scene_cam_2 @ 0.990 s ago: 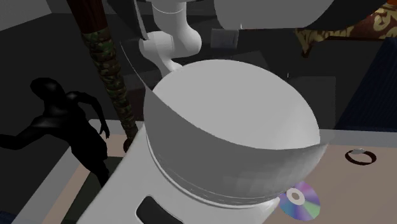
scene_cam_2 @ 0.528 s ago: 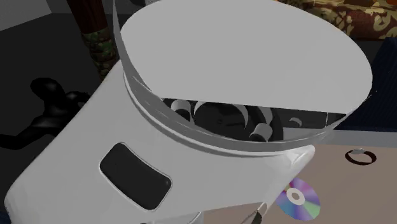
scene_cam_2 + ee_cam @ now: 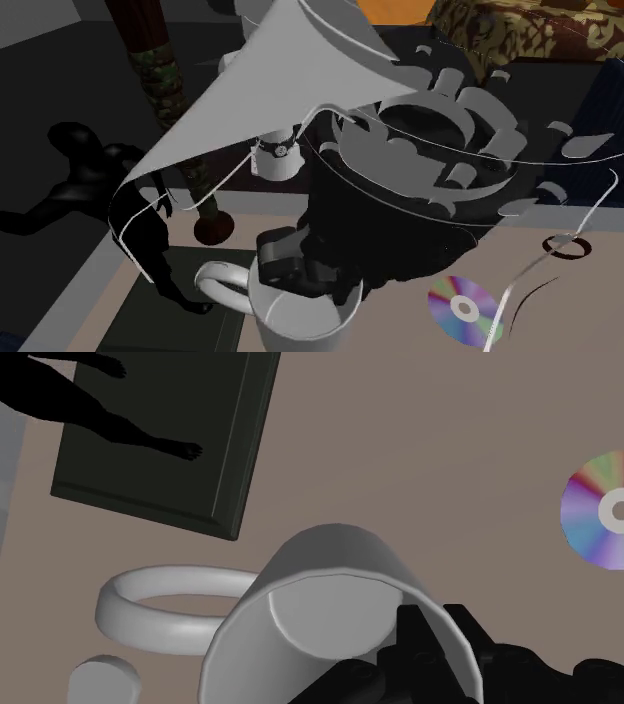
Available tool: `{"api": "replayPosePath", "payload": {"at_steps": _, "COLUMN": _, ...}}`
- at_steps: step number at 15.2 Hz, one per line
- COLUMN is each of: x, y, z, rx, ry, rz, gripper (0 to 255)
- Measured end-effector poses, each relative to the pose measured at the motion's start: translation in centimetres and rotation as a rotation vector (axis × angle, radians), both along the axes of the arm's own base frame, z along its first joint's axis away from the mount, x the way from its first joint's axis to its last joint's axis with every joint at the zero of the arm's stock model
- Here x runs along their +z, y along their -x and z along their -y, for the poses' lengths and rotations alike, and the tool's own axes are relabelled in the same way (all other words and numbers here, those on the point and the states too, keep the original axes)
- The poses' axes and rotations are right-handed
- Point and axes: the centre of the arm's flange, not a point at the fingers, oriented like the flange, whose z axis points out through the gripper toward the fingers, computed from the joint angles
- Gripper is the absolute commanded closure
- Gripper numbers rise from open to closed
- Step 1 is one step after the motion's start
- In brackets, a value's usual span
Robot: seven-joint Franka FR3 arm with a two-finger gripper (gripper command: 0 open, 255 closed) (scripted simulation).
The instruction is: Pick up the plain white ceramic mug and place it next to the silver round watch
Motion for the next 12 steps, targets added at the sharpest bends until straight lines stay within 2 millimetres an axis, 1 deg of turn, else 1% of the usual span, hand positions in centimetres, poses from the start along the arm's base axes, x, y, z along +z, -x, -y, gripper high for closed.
{"api": "replayPosePath", "payload": {"at_steps": 1, "x": -0.2, "y": 0.1, "z": -1.1, "rx": 0.0, "ry": 0.0, "rz": -0.001, "gripper": 255}}
{"api": "replayPosePath", "payload": {"at_steps": 3, "x": -0.8, "y": -0.2, "z": -3.9, "rx": 0.001, "ry": 0.0, "rz": 0.0, "gripper": 255}}
{"api": "replayPosePath", "payload": {"at_steps": 4, "x": -0.8, "y": 0.0, "z": -4.9, "rx": 0.001, "ry": 0.0, "rz": -0.001, "gripper": 255}}
{"api": "replayPosePath", "payload": {"at_steps": 6, "x": -1.6, "y": 0.0, "z": -7.7, "rx": 0.001, "ry": 0.0, "rz": 0.0, "gripper": 255}}
{"api": "replayPosePath", "payload": {"at_steps": 7, "x": -1.8, "y": -0.2, "z": -9.4, "rx": 0.001, "ry": 0.0, "rz": 0.0, "gripper": 255}}
{"api": "replayPosePath", "payload": {"at_steps": 8, "x": -1.8, "y": -0.3, "z": -10.6, "rx": 0.001, "ry": 0.0, "rz": 0.0, "gripper": 255}}
{"api": "replayPosePath", "payload": {"at_steps": 9, "x": -2.4, "y": -0.4, "z": -11.6, "rx": 0.001, "ry": 0.0, "rz": 0.0, "gripper": 255}}
{"api": "replayPosePath", "payload": {"at_steps": 11, "x": -2.8, "y": -0.4, "z": -14.1, "rx": 0.001, "ry": 0.0, "rz": -0.001, "gripper": 255}}
{"api": "replayPosePath", "payload": {"at_steps": 12, "x": -2.9, "y": -0.7, "z": -15.5, "rx": 0.001, "ry": 0.0, "rz": 0.0, "gripper": 255}}
